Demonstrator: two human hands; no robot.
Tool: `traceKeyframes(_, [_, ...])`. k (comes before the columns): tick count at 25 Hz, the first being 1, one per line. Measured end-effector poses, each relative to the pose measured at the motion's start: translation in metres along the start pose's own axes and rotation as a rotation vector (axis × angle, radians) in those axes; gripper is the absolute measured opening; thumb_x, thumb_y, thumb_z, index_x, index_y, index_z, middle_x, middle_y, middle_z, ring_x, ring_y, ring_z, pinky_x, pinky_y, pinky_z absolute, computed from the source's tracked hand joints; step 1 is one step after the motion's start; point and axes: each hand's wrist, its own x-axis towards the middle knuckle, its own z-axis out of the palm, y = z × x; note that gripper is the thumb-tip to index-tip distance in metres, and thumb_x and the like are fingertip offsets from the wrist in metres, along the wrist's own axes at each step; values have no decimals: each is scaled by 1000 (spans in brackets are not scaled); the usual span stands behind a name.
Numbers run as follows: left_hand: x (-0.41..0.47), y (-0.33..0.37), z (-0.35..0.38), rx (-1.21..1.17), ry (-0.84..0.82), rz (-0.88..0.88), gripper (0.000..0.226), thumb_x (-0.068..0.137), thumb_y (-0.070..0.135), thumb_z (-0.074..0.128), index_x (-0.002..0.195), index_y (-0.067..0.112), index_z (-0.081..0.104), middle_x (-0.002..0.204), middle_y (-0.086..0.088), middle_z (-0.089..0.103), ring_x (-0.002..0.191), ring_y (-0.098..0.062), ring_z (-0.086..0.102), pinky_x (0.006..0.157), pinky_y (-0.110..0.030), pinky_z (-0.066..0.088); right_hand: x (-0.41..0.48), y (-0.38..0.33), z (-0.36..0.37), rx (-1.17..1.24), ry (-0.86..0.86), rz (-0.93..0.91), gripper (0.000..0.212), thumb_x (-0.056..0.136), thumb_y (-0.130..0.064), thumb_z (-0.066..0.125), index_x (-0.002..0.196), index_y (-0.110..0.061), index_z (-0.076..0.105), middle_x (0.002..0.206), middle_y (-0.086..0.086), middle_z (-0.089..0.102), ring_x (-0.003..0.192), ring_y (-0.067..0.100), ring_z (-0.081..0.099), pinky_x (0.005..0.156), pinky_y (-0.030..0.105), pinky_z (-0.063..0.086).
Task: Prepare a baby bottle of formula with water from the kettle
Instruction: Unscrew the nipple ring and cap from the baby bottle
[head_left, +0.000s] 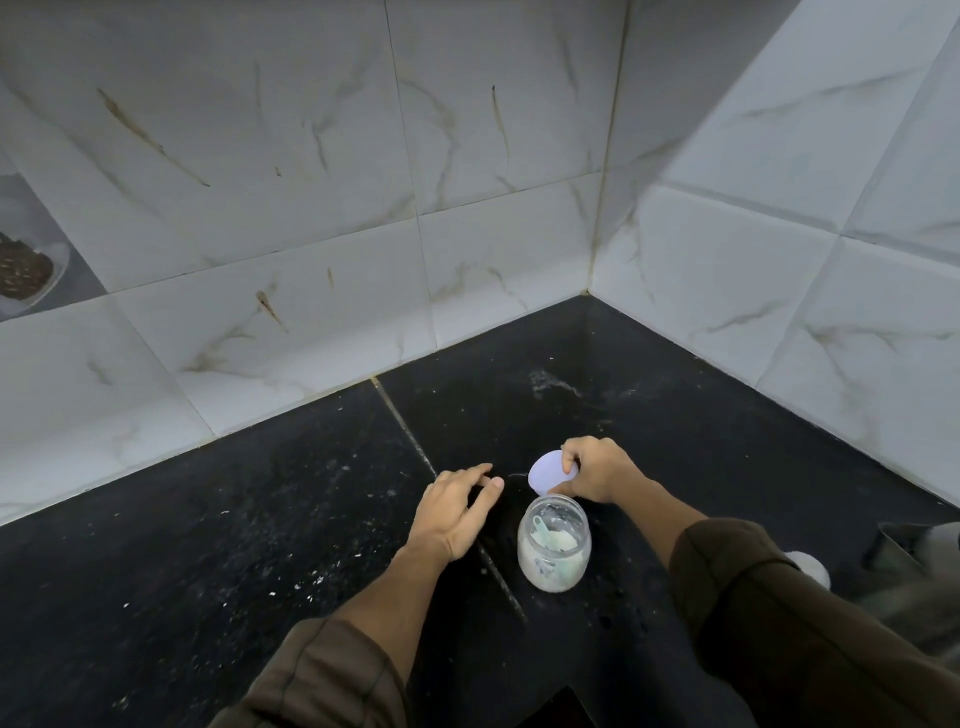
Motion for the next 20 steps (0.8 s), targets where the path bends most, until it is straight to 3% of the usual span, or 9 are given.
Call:
traceKeyframes(3, [5, -1, 2, 19, -8, -10, 69, 97, 66, 36, 149, 26, 56, 126, 16, 66, 129, -12, 48, 116, -37, 33, 4, 3, 7, -96, -27, -2, 32, 76, -40, 86, 83, -27, 57, 118, 0, 65, 103, 25, 62, 85, 36, 56])
traceKeyframes(6, [9, -3, 4, 41, -8, 2, 73, 94, 68, 33, 149, 26, 56, 125, 17, 66, 128, -12, 49, 115, -37, 34, 4, 6, 8, -161, -34, -13, 30, 80, -39, 83, 97, -30, 60, 126, 1, 61, 107, 26, 61, 86, 35, 54])
traceKeyframes(11, [12, 22, -5, 56, 36, 44, 67, 98, 61, 33, 148, 23, 57, 133, 5, 67, 132, -19, 50, 115, -39, 34, -13, 1, -12, -161, -11, 7, 50, 81, -47, 83, 121, -26, 64, 124, 1, 65, 107, 22, 62, 88, 38, 56])
traceKeyframes(14, [17, 47, -14, 83, 90, 104, 64, 101, 57, 32, 149, 22, 57, 141, -2, 64, 134, -24, 49, 114, -41, 34, -35, -2, -37, -153, 82, 21, 48, 83, -47, 81, 124, -28, 65, 128, 2, 65, 112, 25, 63, 92, 41, 54])
traceKeyframes(20, [12, 138, -5, 55, 160, 364, 59, 99, 50, 40, 145, 18, 59, 132, -1, 68, 125, -25, 55, 108, -41, 40, -108, 17, -99, -156, 307, 107, 37, 87, -42, 76, 119, -26, 69, 120, 4, 70, 111, 28, 65, 90, 36, 52])
